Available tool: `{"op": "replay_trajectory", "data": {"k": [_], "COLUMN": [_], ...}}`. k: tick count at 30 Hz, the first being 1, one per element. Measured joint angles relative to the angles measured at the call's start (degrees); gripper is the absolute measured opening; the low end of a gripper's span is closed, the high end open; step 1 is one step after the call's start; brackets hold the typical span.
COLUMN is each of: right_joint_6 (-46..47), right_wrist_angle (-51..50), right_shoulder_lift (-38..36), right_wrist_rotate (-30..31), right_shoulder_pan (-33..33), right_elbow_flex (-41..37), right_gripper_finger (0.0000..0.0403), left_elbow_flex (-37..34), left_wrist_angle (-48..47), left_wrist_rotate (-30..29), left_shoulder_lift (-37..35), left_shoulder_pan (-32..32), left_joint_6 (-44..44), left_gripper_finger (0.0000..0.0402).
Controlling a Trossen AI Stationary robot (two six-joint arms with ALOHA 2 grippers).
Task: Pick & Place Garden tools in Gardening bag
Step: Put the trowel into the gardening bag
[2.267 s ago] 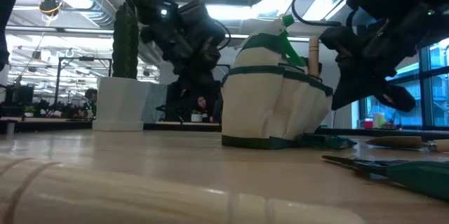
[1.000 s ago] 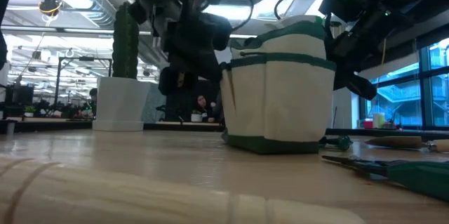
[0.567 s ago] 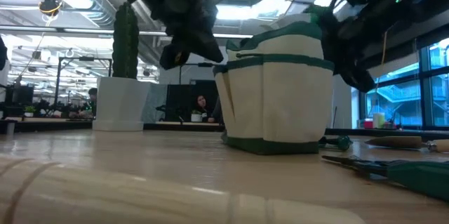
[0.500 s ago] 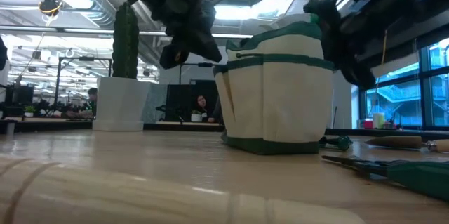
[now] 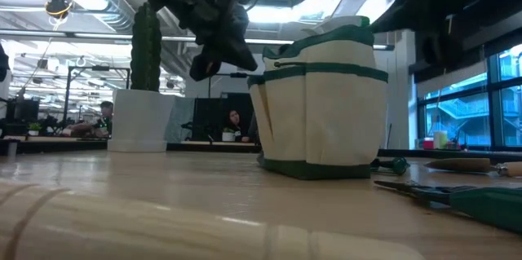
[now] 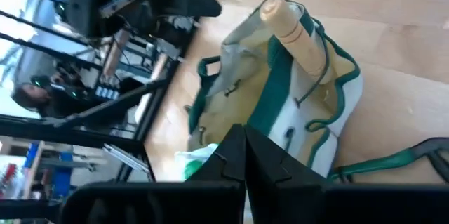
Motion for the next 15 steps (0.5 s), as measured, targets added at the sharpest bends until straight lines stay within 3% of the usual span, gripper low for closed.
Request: {"op": "replay_trajectory", "data": {"k": [6, 15], "right_joint_6": [4.87, 8.11], "right_wrist_angle": [0.23, 1.79], "right_shoulder_lift": [-1.2, -0.39], "right_wrist_rotate": [6.7, 9.36], "right_shoulder_pan": [4.95, 10.67], "right_elbow_flex": [0.0, 0.0], "right_gripper_finger": [0.0, 0.0], "left_elbow_flex": [0.0, 0.0], "left_wrist_angle": [-0.04, 0.02], "left_wrist_rotate": [1.29, 4.78], "left_shoulder_lift": [0.0, 0.0], "left_shoulder_pan": [0.41, 0.41], "left_joint_6": [0.5, -0.56], "left_gripper_finger": [0.0005, 0.0003]}}
